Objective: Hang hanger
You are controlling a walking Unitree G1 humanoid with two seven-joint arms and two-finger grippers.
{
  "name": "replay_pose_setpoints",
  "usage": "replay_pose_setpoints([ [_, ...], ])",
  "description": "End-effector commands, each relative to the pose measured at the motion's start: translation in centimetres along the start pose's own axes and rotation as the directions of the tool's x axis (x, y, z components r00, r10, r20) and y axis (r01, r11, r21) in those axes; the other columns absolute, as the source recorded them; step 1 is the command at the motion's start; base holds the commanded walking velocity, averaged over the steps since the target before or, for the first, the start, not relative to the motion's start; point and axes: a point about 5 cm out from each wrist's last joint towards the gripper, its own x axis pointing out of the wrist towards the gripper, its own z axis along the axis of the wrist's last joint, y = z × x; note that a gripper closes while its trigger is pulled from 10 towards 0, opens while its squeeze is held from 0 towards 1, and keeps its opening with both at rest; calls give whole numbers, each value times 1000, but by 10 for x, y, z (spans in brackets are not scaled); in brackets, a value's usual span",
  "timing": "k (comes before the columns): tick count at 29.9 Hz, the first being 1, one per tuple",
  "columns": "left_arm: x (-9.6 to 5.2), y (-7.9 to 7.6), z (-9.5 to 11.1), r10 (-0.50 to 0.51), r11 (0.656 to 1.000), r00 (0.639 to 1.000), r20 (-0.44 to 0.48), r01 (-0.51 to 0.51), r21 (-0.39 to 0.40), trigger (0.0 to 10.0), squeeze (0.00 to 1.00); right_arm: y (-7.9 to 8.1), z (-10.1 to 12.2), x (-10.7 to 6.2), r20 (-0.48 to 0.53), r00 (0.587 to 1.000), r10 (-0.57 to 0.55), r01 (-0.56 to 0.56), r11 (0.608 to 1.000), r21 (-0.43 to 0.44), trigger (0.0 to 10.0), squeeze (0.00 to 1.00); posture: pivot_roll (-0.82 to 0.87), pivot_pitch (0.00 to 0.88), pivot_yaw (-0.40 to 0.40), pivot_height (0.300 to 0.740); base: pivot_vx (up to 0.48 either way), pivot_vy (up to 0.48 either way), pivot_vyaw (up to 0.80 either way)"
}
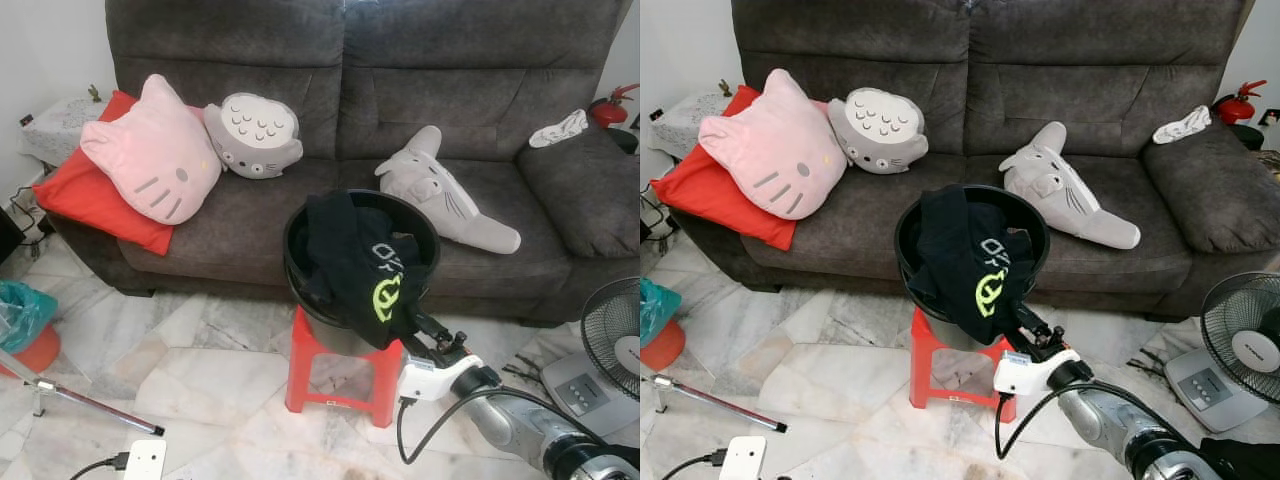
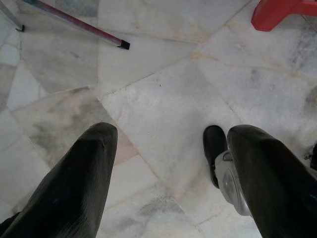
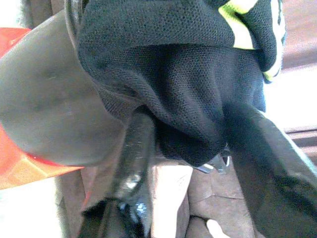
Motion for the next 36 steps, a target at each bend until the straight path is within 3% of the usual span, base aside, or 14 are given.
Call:
replay_pose_setpoints([
  [1,-1,5,-4,17,1000,1000,-10,-17,2,10000,0,-18,0,9,20,997,-74,74,997,4,0,0,-137,0,14,740,0,0,0],
  [6,-1,3,-2,16,1000,1000,-3,-16,2,10000,0,-54,5,18,49,971,-235,232,970,67,0,0,-136,0,12,740,0,0,0],
  [15,-1,3,-2,11,1000,1000,-5,-11,5,10000,0,-88,8,26,32,932,-360,351,923,161,0,0,-147,0,17,740,0,0,0],
  [17,-1,3,-2,8,1000,1000,-6,-8,5,10000,0,-96,8,30,1,927,-376,367,906,213,0,0,-147,0,16,740,0,0,0],
  [19,0,2,-2,-1,1000,1000,-5,1,-2,10000,0,-113,6,33,-61,905,-421,417,849,323,0,0,-141,0,12,740,0,0,0],
  [25,0,0,0,-2,1000,1000,-8,2,-8,10000,0,-129,-5,35,-153,895,-418,442,796,413,0,0,-141,0,12,740,0,0,0],
  [27,0,1,0,0,1000,1000,-12,0,-9,10000,0,-145,-24,29,-314,831,-460,556,660,504,0,0,-140,0,10,740,0,0,0],
  [28,0,1,0,0,1000,1000,-12,0,-9,10000,0,-145,-24,29,-314,831,-460,556,660,504,0,0,-140,0,10,740,0,0,0],
  [30,0,1,-1,1,1000,1000,-14,-1,-9,10000,0,-145,-34,26,-408,795,-449,607,580,544,0,0,-142,0,10,740,0,0,0],
  [32,0,2,-2,2,1000,1000,-17,-2,-11,10000,0,-127,-56,13,-573,738,-355,672,466,576,0,0,-138,0,8,740,0,0,0],
  [33,0,2,-2,2,1000,1000,-17,-2,-11,10000,0,-127,-56,13,-573,738,-355,672,466,576,0,0,-138,0,8,740,0,0,0],
  [34,0,2,-3,2,1000,1000,-18,-2,-12,10000,0,-118,-62,7,-626,716,-309,695,400,597,0,0,-137,0,9,740,0,0,0],
  [35,0,2,-3,2,1000,1000,-18,-2,-12,10000,0,-118,-62,7,-626,716,-309,695,400,597,0,0,-137,0,9,740,0,0,0],
  [36,-1,3,-4,2,1000,1000,-19,-2,-11,10000,0,-110,-65,3,-659,704,-267,706,364,607,0,0,-143,0,10,740,0,0,0],
])
